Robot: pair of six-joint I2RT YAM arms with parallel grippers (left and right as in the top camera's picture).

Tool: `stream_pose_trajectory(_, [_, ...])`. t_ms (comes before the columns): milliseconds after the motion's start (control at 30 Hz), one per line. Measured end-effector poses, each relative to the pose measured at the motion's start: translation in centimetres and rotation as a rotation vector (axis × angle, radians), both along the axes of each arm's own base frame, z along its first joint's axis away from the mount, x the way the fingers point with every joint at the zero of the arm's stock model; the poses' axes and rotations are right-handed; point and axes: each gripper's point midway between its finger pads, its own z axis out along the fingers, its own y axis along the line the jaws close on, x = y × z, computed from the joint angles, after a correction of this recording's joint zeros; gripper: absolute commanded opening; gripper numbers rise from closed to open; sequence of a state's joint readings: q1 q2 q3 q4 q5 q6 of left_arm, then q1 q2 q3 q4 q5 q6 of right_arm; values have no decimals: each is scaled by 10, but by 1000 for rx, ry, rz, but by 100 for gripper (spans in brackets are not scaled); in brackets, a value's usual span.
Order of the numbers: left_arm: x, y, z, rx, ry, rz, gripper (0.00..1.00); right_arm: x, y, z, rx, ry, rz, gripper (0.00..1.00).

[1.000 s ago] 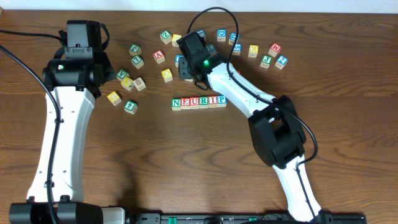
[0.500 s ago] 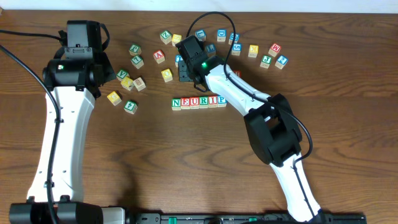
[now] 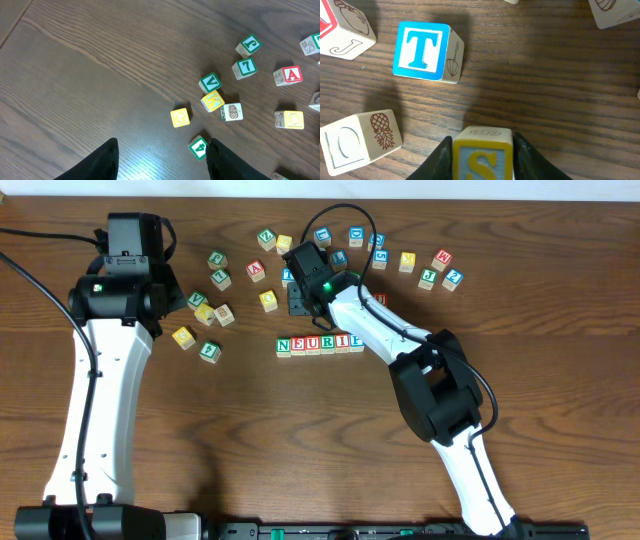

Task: Spell out NEURIPS
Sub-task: 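Raise the right gripper and move it toward the upper-left blocks, then close the right gripper on the yellow S block and lift it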

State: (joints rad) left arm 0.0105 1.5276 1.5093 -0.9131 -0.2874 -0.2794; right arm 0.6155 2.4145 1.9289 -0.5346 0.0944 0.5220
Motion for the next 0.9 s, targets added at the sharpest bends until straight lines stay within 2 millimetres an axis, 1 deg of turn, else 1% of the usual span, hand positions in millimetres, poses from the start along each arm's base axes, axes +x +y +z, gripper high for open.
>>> stream_pose_trajectory(133, [0, 0, 0, 0, 0, 0, 55, -2, -1, -1, -9, 6, 2, 24])
stream_pose_trajectory(400, [0, 0, 0, 0, 0, 0, 55, -2, -2, -2, -21, 2, 18, 25])
stream_pose_trajectory(633, [0, 0, 0, 0, 0, 0, 55, -3, -4, -2, -35, 6, 27, 22])
stream_pose_trajectory(767, [0, 0, 0, 0, 0, 0, 55, -6, -7, 0, -44, 18, 26, 22])
stream_pose_trajectory(900, [0, 0, 0, 0, 0, 0, 55, -8, -12, 10, -50, 24, 24, 22])
